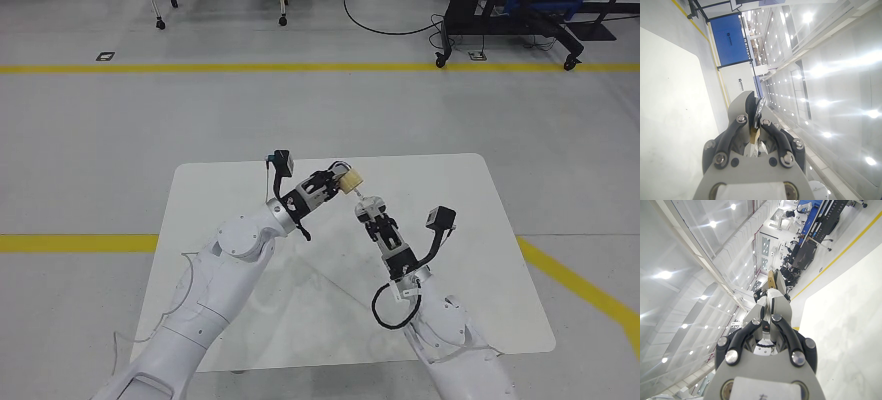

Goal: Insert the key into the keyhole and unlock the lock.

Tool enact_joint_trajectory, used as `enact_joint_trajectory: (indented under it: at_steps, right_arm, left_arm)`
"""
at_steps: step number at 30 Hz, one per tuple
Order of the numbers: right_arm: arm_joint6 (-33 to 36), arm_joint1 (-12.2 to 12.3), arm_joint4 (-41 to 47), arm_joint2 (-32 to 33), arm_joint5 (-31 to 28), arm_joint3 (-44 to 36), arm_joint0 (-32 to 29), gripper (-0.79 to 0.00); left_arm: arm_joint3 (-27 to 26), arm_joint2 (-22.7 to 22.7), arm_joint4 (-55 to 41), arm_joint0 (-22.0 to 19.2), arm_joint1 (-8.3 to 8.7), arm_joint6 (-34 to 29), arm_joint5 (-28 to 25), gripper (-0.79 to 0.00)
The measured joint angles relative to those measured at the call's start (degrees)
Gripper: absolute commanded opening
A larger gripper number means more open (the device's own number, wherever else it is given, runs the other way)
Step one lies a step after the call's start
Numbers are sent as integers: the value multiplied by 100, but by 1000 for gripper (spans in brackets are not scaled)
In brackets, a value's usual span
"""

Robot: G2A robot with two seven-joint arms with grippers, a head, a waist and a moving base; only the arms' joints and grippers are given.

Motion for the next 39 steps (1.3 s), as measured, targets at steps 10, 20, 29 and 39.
enact_joint_trajectory:
  at_steps: [10, 20, 29, 39]
  right_arm:
    - [-3, -52, 3, 7, 91, 122, 96, -785]
    - [-28, -93, -22, 51, 119, 95, 94, -785]
    - [-65, -123, -11, 117, 68, 45, 40, -785]
    - [-76, -174, -5, 85, 130, 159, 91, -785]
  left_arm:
    - [49, -34, 1, -21, -30, -64, -3, -785]
    - [124, -25, 27, -59, -72, -116, -8, -785]
    - [205, -82, -33, -85, -101, -105, -26, -785]
    - [221, -97, 9, -47, -126, -104, -36, -785]
